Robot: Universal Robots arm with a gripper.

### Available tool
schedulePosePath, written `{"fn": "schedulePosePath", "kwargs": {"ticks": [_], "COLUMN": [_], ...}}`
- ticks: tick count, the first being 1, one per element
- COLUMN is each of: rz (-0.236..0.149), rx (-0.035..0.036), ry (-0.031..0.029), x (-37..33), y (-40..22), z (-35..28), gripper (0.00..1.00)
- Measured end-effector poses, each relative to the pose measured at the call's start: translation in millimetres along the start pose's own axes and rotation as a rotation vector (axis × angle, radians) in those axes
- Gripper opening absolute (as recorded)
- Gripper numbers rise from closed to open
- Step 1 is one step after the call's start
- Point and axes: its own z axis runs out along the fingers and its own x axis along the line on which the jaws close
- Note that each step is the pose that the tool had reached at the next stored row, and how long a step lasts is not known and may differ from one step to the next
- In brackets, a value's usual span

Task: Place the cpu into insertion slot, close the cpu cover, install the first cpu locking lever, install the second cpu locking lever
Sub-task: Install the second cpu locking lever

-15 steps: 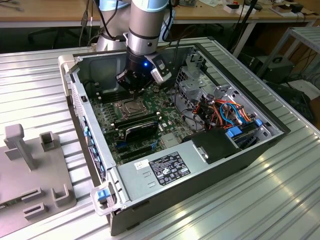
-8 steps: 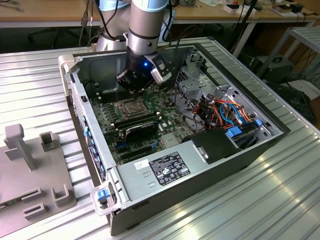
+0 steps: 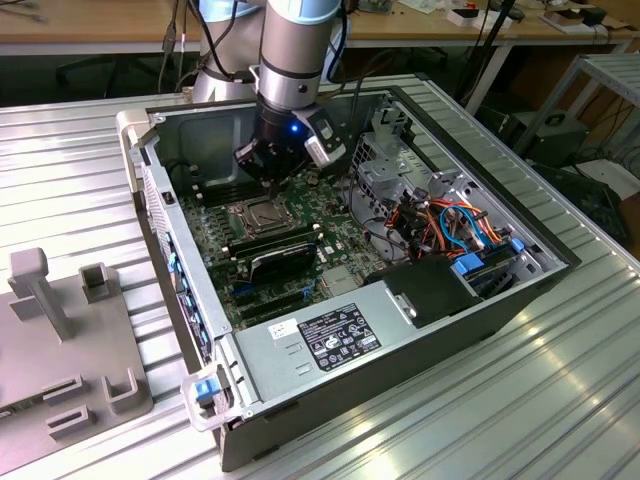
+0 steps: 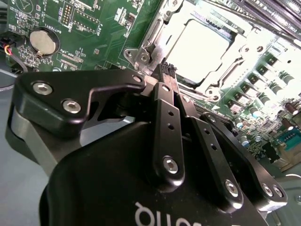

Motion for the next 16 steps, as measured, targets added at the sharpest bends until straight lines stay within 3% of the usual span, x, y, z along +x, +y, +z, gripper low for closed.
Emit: {"fn": "schedulePosePath", "kwargs": {"ticks": [5, 9, 16], "rz": [0.000, 0.000, 0.000], "rx": [0.0007, 0.0009, 0.0018], "ry": [0.0001, 0.0000, 0.0027], "x": [-0.2, -0.4, -3.0], "y": [-4.2, -8.3, -23.4], "z": [-0.7, -6.7, -9.1], "gripper": [0.11, 0.11, 0.11]}}
